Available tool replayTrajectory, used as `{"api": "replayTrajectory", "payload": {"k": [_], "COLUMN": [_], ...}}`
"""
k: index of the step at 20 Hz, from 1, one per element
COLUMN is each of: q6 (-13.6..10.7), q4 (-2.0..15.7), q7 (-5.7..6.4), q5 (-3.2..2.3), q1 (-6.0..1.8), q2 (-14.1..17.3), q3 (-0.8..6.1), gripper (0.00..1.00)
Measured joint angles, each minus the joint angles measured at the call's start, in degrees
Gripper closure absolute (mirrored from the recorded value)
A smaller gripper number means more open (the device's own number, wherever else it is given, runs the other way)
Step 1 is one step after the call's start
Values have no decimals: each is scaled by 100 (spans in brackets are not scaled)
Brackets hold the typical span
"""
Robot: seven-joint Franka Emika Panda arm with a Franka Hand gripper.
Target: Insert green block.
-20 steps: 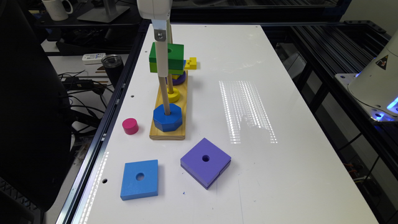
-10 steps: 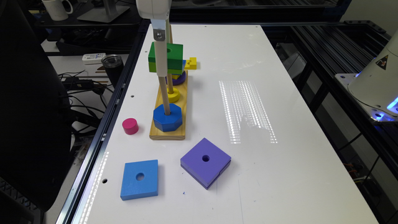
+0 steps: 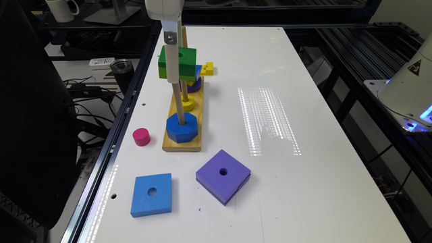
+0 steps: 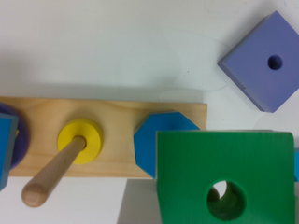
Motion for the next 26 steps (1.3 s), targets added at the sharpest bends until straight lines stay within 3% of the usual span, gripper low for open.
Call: {"api": "replayTrajectory", "payload": {"k": [8, 26], "q6": [119, 120], "q4": [55, 91], "q7": [-38, -44], "q5": [0, -1], "q1": [-23, -35], "q2": [110, 148], "q3": [-22, -23], "gripper": [100, 100]}}
